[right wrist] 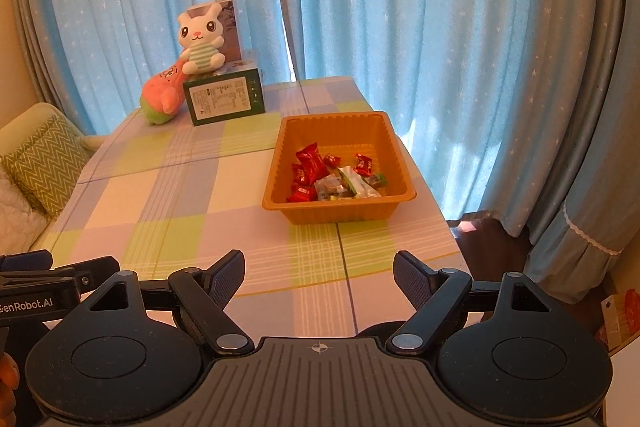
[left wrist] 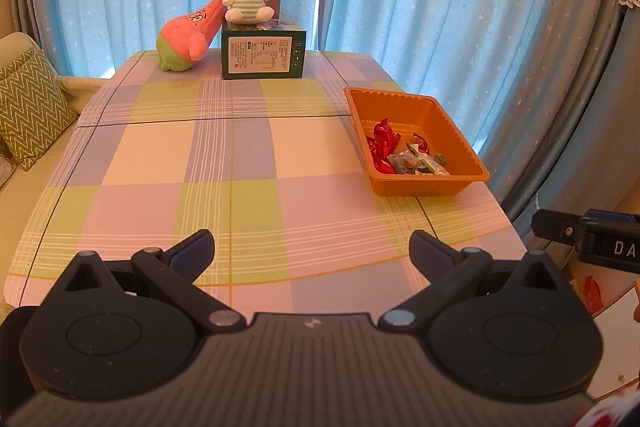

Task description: Organize snacks

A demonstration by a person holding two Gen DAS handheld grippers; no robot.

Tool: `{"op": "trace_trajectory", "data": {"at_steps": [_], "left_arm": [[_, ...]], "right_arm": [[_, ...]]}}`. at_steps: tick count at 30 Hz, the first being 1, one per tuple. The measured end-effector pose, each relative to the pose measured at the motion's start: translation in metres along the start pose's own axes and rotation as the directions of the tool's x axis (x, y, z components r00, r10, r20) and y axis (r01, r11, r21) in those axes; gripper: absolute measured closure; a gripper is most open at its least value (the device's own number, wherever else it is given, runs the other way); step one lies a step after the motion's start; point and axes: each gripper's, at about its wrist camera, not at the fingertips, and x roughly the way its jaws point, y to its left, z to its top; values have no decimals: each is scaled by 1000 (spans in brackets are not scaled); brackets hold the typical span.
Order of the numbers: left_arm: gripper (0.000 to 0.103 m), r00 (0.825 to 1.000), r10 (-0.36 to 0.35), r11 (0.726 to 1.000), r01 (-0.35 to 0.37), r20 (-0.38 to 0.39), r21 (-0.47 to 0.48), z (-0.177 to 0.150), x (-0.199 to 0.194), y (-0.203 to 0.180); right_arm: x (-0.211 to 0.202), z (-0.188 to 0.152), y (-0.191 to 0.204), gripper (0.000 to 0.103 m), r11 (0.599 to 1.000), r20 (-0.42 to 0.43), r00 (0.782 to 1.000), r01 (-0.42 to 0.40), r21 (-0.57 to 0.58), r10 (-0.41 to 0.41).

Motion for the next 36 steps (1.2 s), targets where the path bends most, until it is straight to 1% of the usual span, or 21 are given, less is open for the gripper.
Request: {"op": "trace_trajectory", "data": {"at_steps": [22, 36], "left_arm": [[0, 1000, -1, 1000, 1, -5, 5, 0, 1, -1], [0, 1000, -3, 1000, 3, -11, 9, -5, 5, -2]], "right_arm": [[2, -1, 0, 22, 1000, -3, 1000, 0, 1, 0], [6, -9, 0, 22, 1000, -5, 1000, 2, 9, -1]]}}
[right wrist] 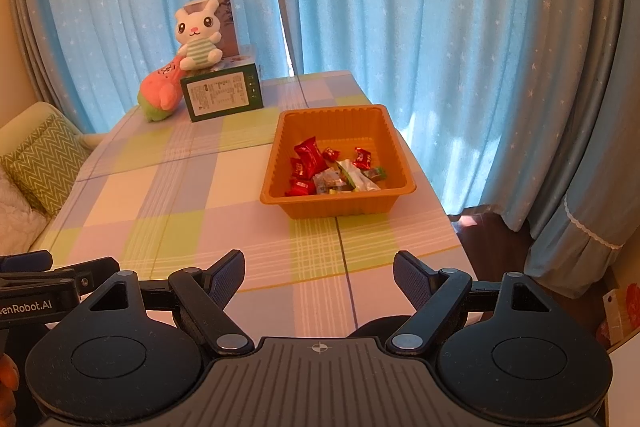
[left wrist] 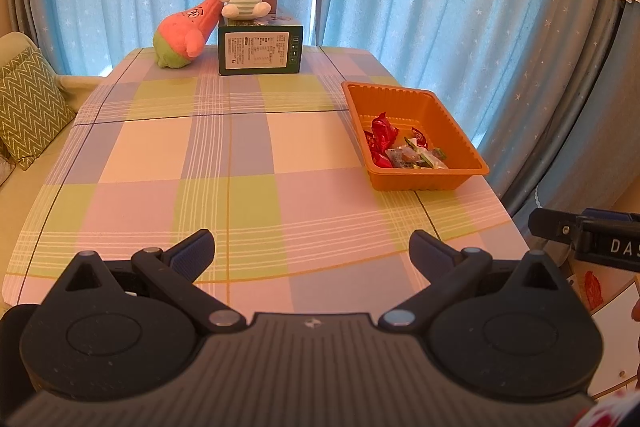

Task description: Organize snacks

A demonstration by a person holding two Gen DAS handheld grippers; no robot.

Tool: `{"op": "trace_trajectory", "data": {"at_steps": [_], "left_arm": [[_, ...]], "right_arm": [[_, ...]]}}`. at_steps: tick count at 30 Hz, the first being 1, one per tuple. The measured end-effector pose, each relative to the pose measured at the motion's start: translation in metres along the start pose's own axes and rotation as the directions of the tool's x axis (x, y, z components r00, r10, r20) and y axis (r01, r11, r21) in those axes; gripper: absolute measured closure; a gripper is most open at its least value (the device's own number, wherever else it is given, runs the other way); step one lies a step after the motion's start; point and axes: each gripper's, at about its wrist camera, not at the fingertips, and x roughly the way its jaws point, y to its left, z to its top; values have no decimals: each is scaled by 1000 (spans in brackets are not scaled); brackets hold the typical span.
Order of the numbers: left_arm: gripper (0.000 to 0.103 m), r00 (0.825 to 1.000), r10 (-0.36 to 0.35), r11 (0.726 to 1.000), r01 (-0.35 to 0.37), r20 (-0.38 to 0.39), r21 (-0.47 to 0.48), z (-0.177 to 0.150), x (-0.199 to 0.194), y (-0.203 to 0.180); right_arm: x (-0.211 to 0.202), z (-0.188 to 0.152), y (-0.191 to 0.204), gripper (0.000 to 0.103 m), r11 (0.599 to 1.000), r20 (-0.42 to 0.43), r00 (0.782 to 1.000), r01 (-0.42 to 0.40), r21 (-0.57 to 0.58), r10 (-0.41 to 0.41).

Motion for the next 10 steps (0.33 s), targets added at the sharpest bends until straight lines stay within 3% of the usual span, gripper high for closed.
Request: {"op": "trace_trajectory", "data": {"at_steps": [10], "left_arm": [[0, 1000, -10, 1000, 10, 6, -13, -1, -2, 1]], "right_arm": [[-1, -1, 0, 22, 1000, -2, 1000, -5, 2, 5]]}}
